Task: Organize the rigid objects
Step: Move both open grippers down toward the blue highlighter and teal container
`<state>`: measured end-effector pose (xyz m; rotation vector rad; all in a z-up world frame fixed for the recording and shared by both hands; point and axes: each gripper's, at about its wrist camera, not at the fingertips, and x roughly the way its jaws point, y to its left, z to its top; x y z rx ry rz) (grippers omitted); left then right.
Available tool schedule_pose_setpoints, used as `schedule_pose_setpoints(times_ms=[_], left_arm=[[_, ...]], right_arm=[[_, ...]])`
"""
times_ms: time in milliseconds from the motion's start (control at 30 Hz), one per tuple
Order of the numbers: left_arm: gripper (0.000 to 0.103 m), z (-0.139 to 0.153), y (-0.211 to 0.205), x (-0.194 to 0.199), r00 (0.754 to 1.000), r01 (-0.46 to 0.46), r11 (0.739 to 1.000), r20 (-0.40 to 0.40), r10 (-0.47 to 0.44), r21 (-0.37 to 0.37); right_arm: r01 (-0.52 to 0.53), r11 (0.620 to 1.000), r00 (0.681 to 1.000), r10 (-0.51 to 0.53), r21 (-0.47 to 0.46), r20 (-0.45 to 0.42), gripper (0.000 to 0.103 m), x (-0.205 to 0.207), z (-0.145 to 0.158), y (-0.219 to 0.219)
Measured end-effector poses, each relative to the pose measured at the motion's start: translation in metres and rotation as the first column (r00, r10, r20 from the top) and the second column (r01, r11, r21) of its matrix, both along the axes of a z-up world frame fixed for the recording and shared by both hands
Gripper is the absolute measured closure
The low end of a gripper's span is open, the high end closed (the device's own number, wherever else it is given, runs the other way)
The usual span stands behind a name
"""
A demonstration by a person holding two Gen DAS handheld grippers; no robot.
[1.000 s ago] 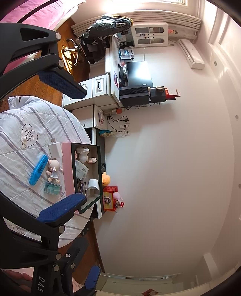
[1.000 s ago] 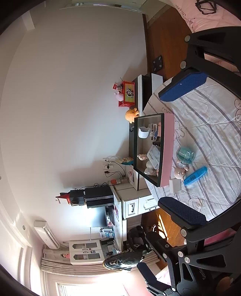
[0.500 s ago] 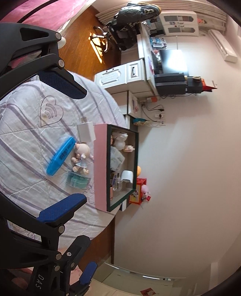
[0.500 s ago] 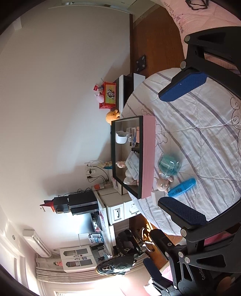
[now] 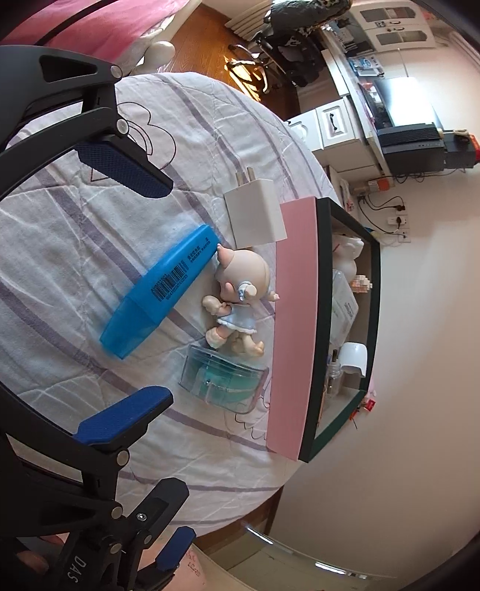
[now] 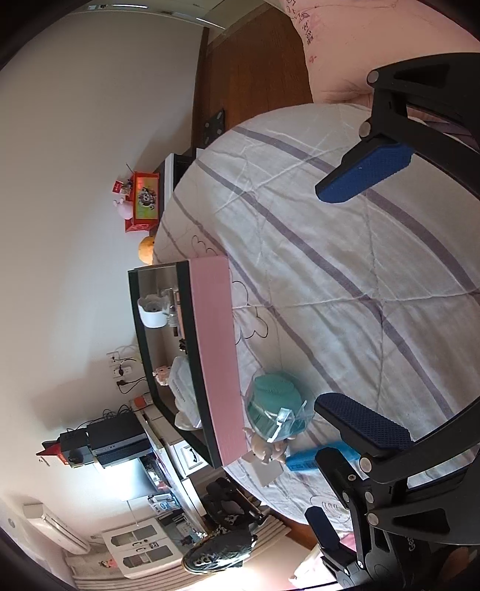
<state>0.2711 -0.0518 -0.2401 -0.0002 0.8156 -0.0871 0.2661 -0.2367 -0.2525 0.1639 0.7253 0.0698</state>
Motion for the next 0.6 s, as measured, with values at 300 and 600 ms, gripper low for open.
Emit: schedule_pose_setpoints(times_ms=[300, 600], left_arm=[[0.0, -0.021, 0.021, 0.019, 0.997, -0.039, 0.999, -0.068, 0.041, 0.035], [0.0, -0.022, 0.064, 0.006, 0.994, -0.1, 0.993, -0.041, 0.102, 0.056]], right_arm=[[-0.011, 1.0, 0.999, 0.011, 0.004, -0.039, 0.0, 0.016, -0.012, 0.002], [-0.106, 0.994, 0.993, 0.106, 0.011, -0.044, 0.0, 0.027, -0.005, 0.044]])
